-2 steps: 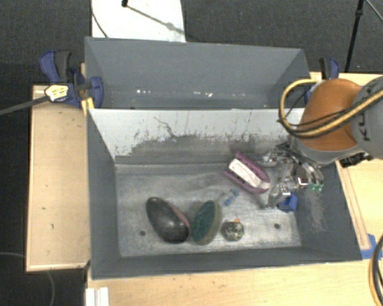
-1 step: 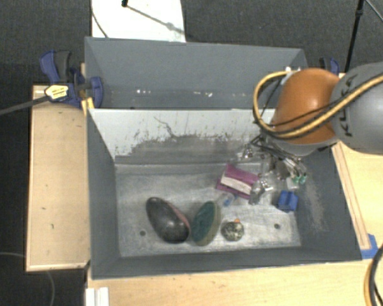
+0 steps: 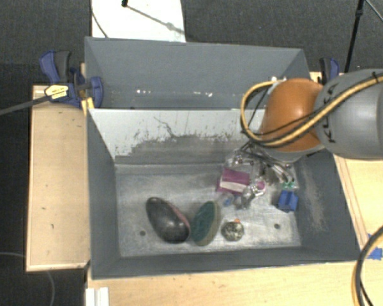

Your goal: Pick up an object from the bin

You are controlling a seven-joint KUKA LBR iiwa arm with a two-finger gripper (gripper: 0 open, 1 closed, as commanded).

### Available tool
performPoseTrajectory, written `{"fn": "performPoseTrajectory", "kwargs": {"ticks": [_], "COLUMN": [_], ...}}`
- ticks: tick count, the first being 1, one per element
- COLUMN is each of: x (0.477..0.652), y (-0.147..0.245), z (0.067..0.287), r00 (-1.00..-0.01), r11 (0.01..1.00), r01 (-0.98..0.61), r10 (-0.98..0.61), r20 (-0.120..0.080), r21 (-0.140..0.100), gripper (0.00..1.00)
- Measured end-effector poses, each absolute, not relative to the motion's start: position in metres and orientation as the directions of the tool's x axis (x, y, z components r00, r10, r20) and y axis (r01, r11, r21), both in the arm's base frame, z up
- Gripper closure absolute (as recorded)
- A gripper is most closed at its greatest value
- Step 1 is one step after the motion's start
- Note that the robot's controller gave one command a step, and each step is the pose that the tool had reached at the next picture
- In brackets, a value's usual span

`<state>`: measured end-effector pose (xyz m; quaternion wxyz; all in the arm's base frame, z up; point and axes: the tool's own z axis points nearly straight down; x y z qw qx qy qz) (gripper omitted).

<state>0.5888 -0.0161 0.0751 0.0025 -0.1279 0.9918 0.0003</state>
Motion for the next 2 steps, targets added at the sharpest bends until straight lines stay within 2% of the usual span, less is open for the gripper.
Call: {"fn": "performPoseTrajectory", "kwargs": {"ticks": [1, 2], "x": [0.589, 0.583], "y": [-0.017, -0.02], "z": [0.078, 0.259], "r00": [-0.967, -0.97], "r11": [0.967, 0.97], "r01": [-0.254, -0.242], "r10": [-0.254, -0.242], "r20": [-0.005, -0.01], "r21": [-0.001, -0.003], "gripper": [1.0, 1.0]}}
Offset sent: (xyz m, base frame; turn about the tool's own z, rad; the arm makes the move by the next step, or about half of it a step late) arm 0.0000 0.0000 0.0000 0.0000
